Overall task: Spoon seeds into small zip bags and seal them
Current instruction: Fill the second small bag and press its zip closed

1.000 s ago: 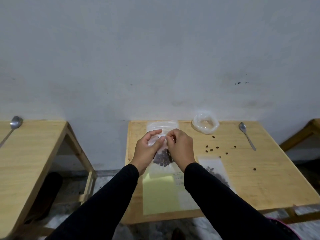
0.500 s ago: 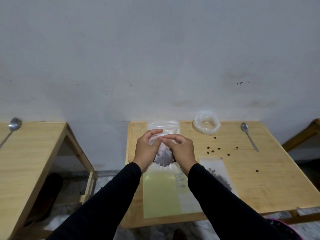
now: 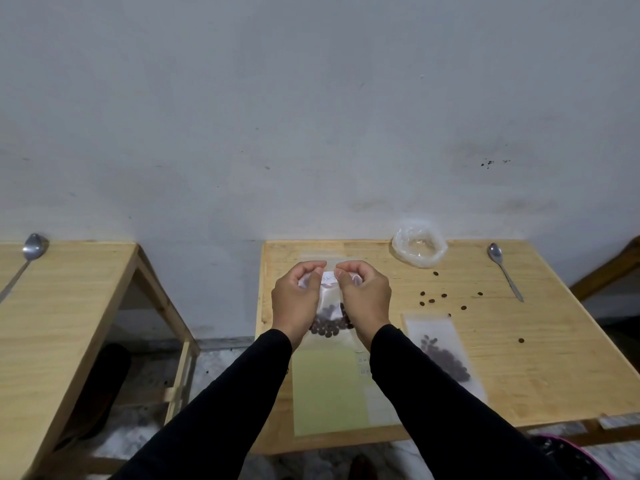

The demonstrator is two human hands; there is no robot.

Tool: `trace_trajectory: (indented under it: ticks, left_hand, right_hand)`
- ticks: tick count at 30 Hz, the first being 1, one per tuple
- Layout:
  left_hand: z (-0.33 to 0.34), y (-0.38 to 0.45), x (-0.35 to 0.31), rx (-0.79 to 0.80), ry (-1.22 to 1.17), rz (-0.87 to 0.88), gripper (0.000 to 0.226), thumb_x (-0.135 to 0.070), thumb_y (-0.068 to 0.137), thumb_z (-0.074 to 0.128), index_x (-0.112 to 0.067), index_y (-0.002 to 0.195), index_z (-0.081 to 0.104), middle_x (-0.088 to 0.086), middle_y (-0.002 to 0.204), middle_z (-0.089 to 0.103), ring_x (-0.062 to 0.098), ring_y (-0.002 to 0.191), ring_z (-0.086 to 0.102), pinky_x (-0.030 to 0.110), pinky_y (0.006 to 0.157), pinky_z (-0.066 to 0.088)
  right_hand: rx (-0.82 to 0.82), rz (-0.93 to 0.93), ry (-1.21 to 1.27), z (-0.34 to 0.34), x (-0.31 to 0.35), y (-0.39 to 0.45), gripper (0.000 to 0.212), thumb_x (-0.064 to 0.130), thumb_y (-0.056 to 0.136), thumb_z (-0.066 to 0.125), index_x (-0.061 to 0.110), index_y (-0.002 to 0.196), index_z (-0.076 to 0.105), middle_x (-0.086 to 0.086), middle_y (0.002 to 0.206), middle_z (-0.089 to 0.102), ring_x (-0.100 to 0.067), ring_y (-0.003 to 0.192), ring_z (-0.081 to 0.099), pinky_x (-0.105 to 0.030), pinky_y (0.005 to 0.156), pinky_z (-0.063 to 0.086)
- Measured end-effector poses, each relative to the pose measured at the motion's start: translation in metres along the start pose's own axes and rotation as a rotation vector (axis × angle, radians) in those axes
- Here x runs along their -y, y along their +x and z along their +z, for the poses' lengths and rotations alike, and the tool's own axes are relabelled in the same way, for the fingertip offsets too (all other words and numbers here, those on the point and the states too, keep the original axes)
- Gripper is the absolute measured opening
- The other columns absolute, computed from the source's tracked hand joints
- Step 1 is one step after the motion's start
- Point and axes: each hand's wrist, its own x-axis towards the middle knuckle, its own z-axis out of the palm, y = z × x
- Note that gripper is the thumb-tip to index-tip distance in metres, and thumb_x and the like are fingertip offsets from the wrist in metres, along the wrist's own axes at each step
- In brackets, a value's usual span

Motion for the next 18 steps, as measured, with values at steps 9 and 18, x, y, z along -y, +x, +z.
trace_trajectory:
  ticks: [9,18]
  left_hand:
    - [-0.018,0.018,0.008,-0.084,-0.021,-0.027,0.021,-0.019,0.094,0.055,-0.035,0.103,0.066,-0.018,0.106,0.063,-0.002,0.099,0.058,0.011,0.077,0.044]
    - [-0.008,0.053,0.033,-0.009,0.123,-0.064,0.03,-0.019,0.089,0.063,-0.028,0.117,0.06,-0.009,0.119,0.059,0.006,0.109,0.052,0.019,0.09,0.042]
  right_hand:
    - [0.2,0.032,0.018,0.001,-0.018,-0.007,0.014,0.014,0.086,0.064,0.026,0.09,0.068,0.0,0.073,0.057,-0.014,0.062,0.054,-0.02,0.056,0.046]
    - [0.119,0.095,-0.032,-0.001,-0.043,0.036,0.009,0.016,0.08,0.07,0.019,0.089,0.071,0.007,0.069,0.059,-0.009,0.066,0.056,-0.02,0.063,0.047]
